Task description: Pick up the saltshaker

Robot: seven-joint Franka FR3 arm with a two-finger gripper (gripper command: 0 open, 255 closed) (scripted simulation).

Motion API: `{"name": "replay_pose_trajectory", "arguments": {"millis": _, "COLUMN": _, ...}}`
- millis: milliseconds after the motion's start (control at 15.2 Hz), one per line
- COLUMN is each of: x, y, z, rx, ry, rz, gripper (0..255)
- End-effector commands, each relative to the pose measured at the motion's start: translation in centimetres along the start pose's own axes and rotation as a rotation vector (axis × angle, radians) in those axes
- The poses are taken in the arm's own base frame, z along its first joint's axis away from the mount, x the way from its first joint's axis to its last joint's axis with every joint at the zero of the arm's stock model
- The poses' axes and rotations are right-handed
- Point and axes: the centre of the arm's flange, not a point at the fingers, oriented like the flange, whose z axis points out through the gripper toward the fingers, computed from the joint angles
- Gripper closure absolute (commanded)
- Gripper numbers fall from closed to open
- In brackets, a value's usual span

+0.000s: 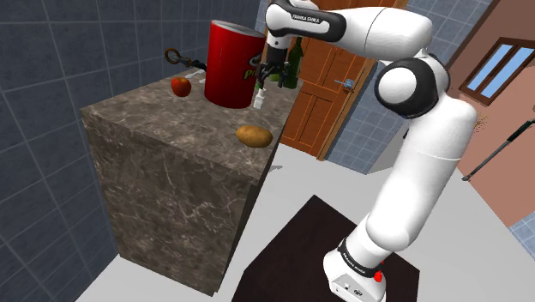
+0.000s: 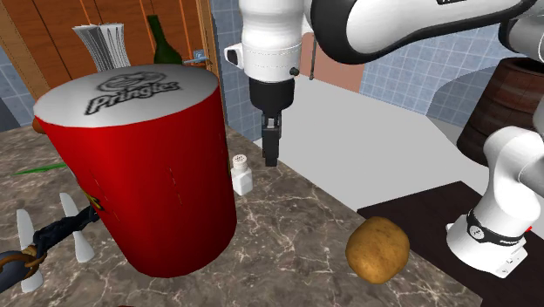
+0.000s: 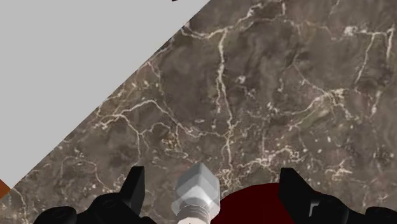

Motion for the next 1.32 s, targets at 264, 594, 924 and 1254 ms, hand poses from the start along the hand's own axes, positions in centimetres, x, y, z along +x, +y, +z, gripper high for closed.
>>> {"name": "replay_pose_trajectory", "arguments": {"millis": 264, "x": 6.4, "y": 1.5, "z": 1.1, "rx": 0.007, "ry": -0.003, "rz": 0.047, "gripper": 0}}
{"name": "replay_pose_trajectory", "arguments": {"millis": 594, "x": 6.4, "y": 1.2, "z": 3.8, "rx": 0.007, "ry": -0.003, "rz": 0.047, "gripper": 0}}
{"name": "replay_pose_trajectory", "arguments": {"millis": 924, "x": 6.6, "y": 1.0, "z": 5.6, "rx": 0.008, "ry": -0.003, "rz": 0.047, "gripper": 255}}
{"name": "replay_pose_trajectory", "arguments": {"millis": 1254, "x": 6.4, "y": 1.0, "z": 5.5, "rx": 0.008, "ry": -0.003, "rz": 0.047, "gripper": 255}}
